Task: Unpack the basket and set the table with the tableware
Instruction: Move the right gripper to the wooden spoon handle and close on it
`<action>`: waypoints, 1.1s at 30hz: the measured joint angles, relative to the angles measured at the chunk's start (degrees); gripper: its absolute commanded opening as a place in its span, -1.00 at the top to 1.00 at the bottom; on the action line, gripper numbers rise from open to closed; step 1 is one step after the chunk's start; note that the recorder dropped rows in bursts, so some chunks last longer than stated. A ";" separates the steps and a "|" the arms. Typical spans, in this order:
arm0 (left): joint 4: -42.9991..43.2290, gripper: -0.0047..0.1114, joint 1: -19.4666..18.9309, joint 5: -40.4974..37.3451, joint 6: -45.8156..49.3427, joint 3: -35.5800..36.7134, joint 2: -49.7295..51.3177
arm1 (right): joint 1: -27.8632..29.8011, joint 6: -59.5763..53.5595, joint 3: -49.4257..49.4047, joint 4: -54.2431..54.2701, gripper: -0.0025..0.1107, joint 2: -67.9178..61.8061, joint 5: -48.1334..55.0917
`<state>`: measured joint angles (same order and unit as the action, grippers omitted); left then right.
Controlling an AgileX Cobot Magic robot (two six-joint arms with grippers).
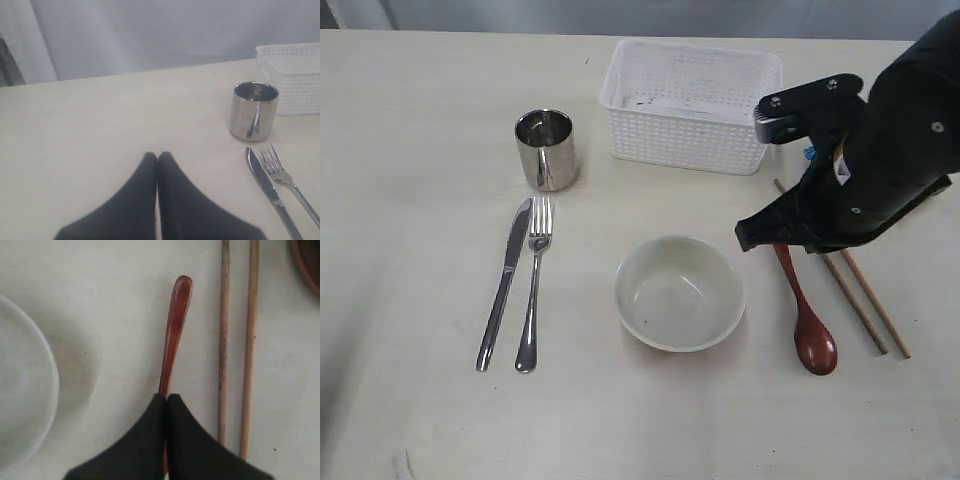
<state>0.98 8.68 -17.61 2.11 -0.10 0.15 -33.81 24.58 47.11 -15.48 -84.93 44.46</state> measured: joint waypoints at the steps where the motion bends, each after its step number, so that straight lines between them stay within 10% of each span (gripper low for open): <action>1: 0.00 0.92 0.00 0.00 0.00 0.00 0.00 | 0.00 0.29 0.00 -0.12 0.95 -1.10 -0.37; 10: 0.00 0.92 0.00 0.00 0.00 0.00 0.00 | 6.71 -0.38 0.75 3.71 0.94 -8.36 -1.46; 17: 0.00 0.92 0.00 0.00 0.00 0.00 0.00 | 7.34 -3.65 0.75 8.96 0.16 -10.78 -2.53; 28: 0.00 0.92 0.00 0.00 0.00 0.00 0.00 | 7.34 -3.53 0.88 9.78 0.22 -17.59 -3.22; 33: 0.00 0.92 0.00 0.00 0.00 0.00 0.00 | 7.34 -3.53 1.37 10.48 0.88 -19.09 -3.57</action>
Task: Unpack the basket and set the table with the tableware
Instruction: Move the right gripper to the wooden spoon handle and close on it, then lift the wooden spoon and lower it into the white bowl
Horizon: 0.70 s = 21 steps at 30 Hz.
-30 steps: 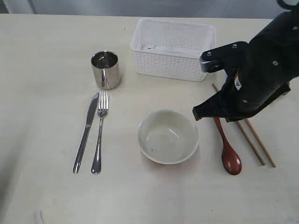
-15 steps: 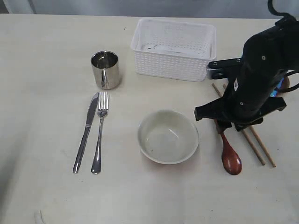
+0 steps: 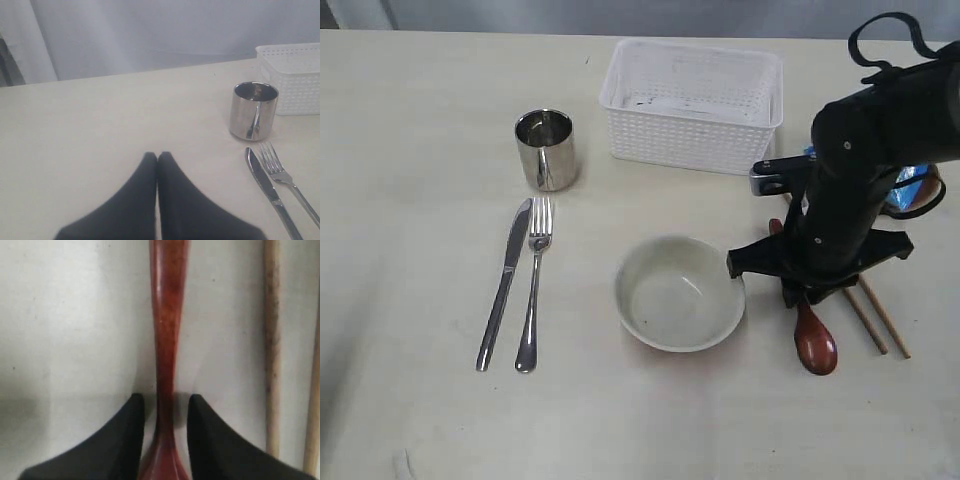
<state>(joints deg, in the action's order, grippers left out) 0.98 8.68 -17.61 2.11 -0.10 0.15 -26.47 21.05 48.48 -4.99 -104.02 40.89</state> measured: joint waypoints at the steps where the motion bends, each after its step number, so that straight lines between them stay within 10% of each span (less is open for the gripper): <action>1: 0.00 0.92 0.00 0.00 0.00 0.00 0.00 | 0.00 -0.11 0.01 0.10 0.96 -0.10 -0.23; 21: 0.00 0.92 0.00 0.00 0.00 0.00 0.00 | 0.00 -5.92 0.12 6.95 0.96 19.06 -1.71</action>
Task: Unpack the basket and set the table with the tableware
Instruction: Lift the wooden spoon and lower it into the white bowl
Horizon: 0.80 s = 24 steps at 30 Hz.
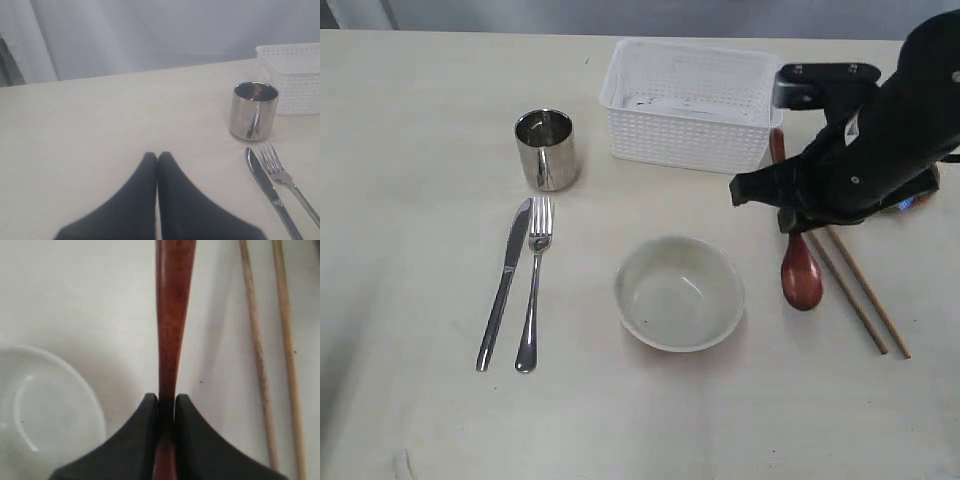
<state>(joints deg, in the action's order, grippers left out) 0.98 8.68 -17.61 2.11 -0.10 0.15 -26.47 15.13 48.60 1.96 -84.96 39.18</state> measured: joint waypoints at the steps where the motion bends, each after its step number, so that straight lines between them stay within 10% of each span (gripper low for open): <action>1: 0.00 0.92 0.00 0.00 0.00 0.00 0.00 | 0.00 -2.44 0.00 2.65 0.96 1.45 -0.68; 24: 0.00 0.92 0.00 0.00 0.00 0.00 0.00 | -12.89 -16.41 0.00 14.90 0.96 -7.38 -16.30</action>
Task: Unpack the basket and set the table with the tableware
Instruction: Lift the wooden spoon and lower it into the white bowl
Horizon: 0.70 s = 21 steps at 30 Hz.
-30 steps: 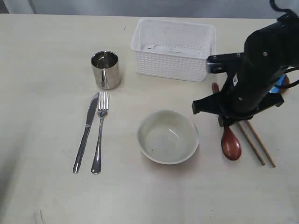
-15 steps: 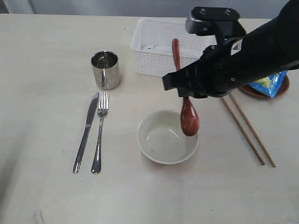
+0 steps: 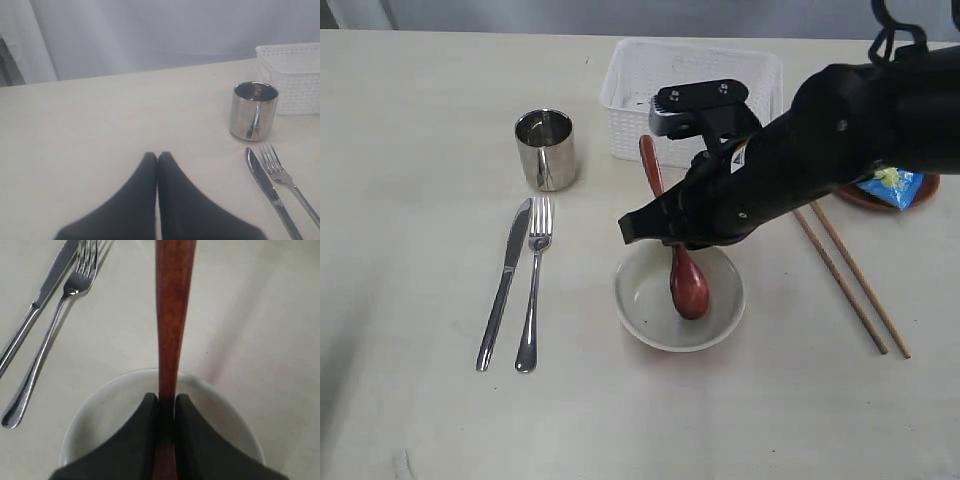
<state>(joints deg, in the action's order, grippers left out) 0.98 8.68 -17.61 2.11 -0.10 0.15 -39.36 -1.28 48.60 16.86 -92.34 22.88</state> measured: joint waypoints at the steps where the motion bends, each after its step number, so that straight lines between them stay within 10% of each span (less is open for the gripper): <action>1: 0.00 0.92 0.00 0.00 0.00 0.00 0.00 | -0.24 0.00 0.00 0.00 0.96 -0.35 0.01; 21: 0.00 0.92 0.00 0.00 0.00 0.00 0.00 | -2.62 -0.43 0.00 -0.21 0.96 -1.43 0.01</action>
<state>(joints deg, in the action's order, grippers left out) 0.98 8.68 -17.61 2.11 -0.10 0.15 -41.98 -1.71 48.60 16.65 -93.76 22.89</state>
